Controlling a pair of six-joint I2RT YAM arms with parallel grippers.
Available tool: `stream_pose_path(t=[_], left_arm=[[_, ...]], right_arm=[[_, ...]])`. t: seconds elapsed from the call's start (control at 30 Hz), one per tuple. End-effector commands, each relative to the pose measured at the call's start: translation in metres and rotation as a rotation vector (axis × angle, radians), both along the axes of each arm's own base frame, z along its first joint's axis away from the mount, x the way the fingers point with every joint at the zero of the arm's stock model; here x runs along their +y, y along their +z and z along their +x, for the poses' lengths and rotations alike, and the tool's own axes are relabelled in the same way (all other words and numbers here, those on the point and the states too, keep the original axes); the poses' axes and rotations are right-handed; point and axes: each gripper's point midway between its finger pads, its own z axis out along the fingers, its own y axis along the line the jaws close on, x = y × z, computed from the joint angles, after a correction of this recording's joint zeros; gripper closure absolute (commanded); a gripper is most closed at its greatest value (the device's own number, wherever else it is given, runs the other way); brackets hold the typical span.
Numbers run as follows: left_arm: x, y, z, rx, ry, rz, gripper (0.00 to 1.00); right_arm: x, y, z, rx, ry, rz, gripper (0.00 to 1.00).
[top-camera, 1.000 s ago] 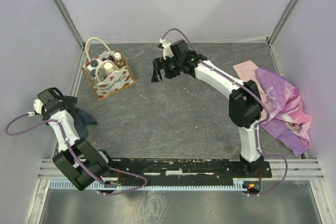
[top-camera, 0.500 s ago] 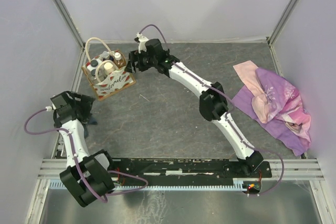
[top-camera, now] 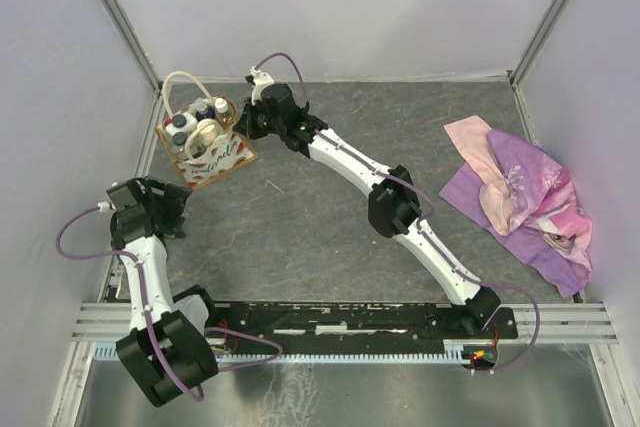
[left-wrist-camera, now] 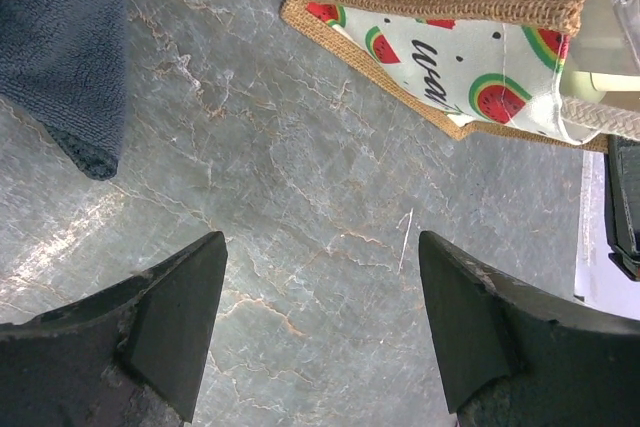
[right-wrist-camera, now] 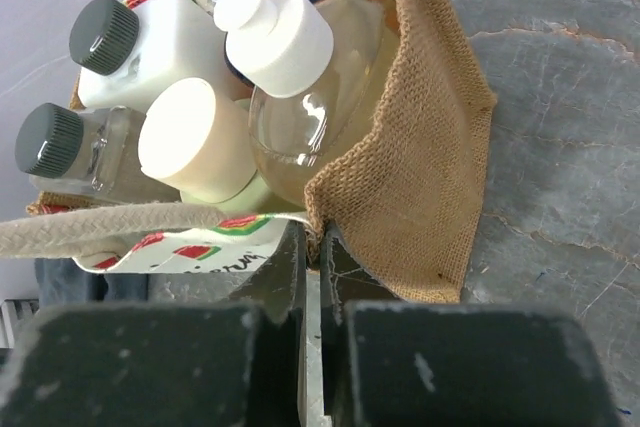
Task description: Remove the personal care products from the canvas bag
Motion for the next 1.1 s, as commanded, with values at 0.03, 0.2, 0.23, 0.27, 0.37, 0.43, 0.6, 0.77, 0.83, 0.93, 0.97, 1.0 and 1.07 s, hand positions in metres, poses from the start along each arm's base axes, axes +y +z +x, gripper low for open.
stream_pose_path(t=[0.03, 0.2, 0.23, 0.27, 0.37, 0.43, 0.6, 0.77, 0.83, 0.93, 0.97, 1.0, 1.07], left_arm=[[0.007, 0.015, 0.009, -0.035, -0.032, 0.068, 0.17], [0.011, 0.018, 0.008, -0.016, -0.028, 0.089, 0.17], [0.011, 0.017, 0.008, -0.011, -0.026, 0.085, 0.17], [0.009, 0.018, 0.008, -0.015, -0.027, 0.076, 0.17], [0.000, 0.015, 0.009, -0.032, -0.028, 0.045, 0.18], [-0.004, 0.015, 0.011, -0.049, -0.027, 0.046, 0.18], [-0.027, 0.017, 0.022, -0.096, -0.061, 0.008, 0.18], [-0.046, 0.042, 0.042, -0.174, -0.117, 0.035, 0.18], [-0.051, 0.048, 0.047, -0.183, -0.133, 0.044, 0.18], [-0.065, 0.047, 0.055, -0.182, -0.166, 0.015, 0.18], [-0.076, 0.044, 0.057, -0.179, -0.189, -0.003, 0.18], [-0.089, 0.041, 0.060, -0.176, -0.222, -0.018, 0.18], [-0.120, 0.035, 0.063, -0.168, -0.293, -0.027, 0.18]], right_arm=[[-0.009, 0.048, -0.011, -0.087, -0.031, -0.010, 0.99], [-0.057, 0.044, -0.039, -0.077, -0.083, -0.069, 0.99], [-0.068, 0.045, -0.045, -0.083, -0.096, -0.084, 1.00], [-0.080, 0.045, -0.050, -0.088, -0.108, -0.102, 1.00], [-0.115, 0.040, -0.070, -0.097, -0.119, -0.175, 0.99], [-0.137, 0.039, -0.085, -0.096, -0.110, -0.216, 0.99], [-0.192, 0.047, -0.131, -0.107, -0.096, -0.285, 0.99], [-0.248, 0.045, -0.168, -0.098, -0.126, -0.373, 0.99], [-0.271, 0.044, -0.178, -0.098, -0.168, -0.399, 1.00], [-0.309, 0.033, -0.185, -0.098, -0.257, -0.488, 1.00], [-0.321, 0.027, -0.187, -0.097, -0.282, -0.527, 0.99], [-0.330, 0.022, -0.186, -0.102, -0.303, -0.559, 0.99], [-0.349, 0.012, -0.183, -0.088, -0.353, -0.634, 1.00]])
